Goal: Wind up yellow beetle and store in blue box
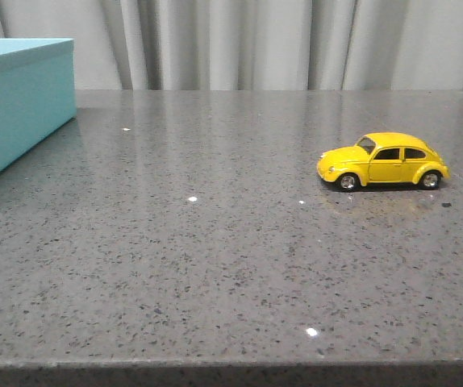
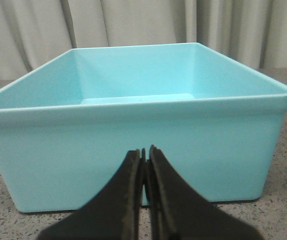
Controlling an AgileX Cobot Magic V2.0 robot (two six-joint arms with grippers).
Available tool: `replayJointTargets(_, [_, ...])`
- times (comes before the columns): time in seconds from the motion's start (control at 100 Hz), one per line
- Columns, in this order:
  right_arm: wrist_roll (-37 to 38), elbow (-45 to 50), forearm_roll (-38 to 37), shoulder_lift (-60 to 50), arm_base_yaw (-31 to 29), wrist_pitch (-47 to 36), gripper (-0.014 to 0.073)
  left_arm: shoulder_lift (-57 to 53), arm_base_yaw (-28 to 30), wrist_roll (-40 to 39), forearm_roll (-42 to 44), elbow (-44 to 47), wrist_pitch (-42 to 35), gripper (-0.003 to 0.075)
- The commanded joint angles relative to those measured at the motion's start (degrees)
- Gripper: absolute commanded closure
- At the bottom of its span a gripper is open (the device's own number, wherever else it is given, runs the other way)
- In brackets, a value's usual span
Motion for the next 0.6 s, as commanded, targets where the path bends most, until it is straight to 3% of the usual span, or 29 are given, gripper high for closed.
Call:
replayJointTargets(0.0, [-0.4, -1.0, -0.1, -1.1, -0.4, -4.2, 0.0662, -1.8, -0.3, -0.4, -0.9, 1.2, -4.7, 0.0738])
replayJointTargets(0.59, [-0.4, -1.0, -0.1, -1.1, -0.4, -4.6, 0.0662, -1.8, -0.3, -0.4, -0.9, 1.2, -9.7, 0.0739])
